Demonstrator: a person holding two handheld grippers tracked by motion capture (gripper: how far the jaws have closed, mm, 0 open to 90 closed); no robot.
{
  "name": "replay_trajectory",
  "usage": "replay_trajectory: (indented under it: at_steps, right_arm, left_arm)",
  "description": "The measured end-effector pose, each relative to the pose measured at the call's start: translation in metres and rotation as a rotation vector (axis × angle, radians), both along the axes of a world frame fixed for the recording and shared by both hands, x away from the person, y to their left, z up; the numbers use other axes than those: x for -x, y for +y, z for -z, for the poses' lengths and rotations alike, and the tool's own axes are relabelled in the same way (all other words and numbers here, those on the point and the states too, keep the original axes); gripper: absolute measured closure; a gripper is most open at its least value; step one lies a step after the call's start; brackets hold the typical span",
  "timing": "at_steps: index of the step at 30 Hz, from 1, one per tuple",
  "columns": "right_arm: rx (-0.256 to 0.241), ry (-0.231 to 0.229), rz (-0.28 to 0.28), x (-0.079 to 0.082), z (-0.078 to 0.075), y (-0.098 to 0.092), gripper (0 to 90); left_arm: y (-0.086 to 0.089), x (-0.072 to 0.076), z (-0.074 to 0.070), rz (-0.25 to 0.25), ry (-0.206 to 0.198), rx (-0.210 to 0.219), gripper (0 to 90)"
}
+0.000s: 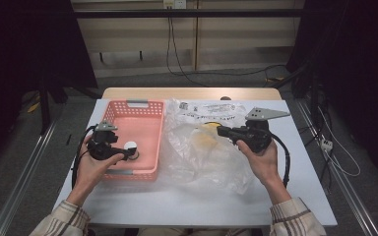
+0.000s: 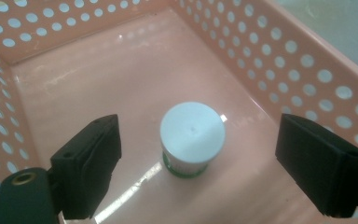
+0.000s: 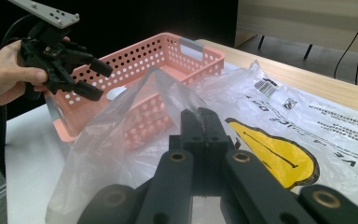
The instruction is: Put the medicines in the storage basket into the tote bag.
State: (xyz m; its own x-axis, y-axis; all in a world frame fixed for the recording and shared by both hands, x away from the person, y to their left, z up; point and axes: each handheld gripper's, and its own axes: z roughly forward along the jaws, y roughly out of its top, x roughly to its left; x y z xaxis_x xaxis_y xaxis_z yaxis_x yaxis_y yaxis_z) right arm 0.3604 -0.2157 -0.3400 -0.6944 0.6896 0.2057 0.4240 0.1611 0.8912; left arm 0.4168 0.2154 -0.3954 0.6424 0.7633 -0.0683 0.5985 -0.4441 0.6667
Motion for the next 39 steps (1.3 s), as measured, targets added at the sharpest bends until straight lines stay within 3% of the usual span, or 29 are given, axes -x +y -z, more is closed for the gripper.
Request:
replay_trajectory:
  at_steps: [2,4,7,10,13,15,17,19,21,22,25,33,39]
  right_arm:
    - [0.0,0.0,0.0,0.0,0.0,0.0,90.0]
    - [0.0,0.001,0.0,0.0,0.0,0.0,90.0]
    - [-0.001,0.004,0.001,-0.001,0.001,0.0,90.0]
    - [0.003,0.007,0.0,-0.001,0.001,0.001,90.0]
    - [0.002,0.006,-0.002,-0.002,0.001,0.001,90.0]
    - [0.002,0.007,0.0,-0.002,0.001,0.0,90.0]
    - [0.004,0.007,0.0,-0.001,0.001,0.0,90.0]
    - [0.004,0.005,-0.001,-0.001,0.001,0.0,90.0]
    - [0.005,0.006,0.0,-0.002,0.001,-0.001,90.0]
    - [0.005,0.007,0.0,-0.002,0.001,-0.001,90.0]
    - [0.005,0.006,0.0,-0.001,0.001,-0.001,90.0]
    - [0.004,0.008,0.003,-0.002,0.001,-0.001,90.0]
    - [0.007,0.006,0.005,-0.002,0.001,-0.002,90.0]
  left_arm:
    - [-0.001,-0.002,0.001,-0.013,0.004,-0.05,17.7]
    - [-0.003,-0.005,0.002,-0.015,0.031,-0.072,17.9]
    - [-0.007,-0.007,0.0,0.013,0.029,-0.094,22.2]
    - [-0.016,-0.012,0.0,0.045,0.058,-0.145,24.7]
    - [-0.021,-0.016,-0.003,0.068,0.043,-0.154,30.0]
    - [-0.023,-0.021,-0.001,0.08,0.068,-0.162,33.3]
    - [-0.025,-0.024,0.002,0.095,0.088,-0.2,35.0]
    - [-0.026,-0.025,0.002,0.118,0.095,-0.199,38.2]
    - [-0.03,-0.027,0.005,0.141,0.123,-0.235,40.2]
    - [-0.033,-0.028,0.009,0.131,0.145,-0.277,40.9]
    - [-0.032,-0.029,0.009,0.129,0.142,-0.274,49.9]
    - [-0.031,-0.029,0.007,0.119,0.135,-0.257,50.7]
    - [-0.026,-0.027,0.001,0.1,0.111,-0.196,50.8]
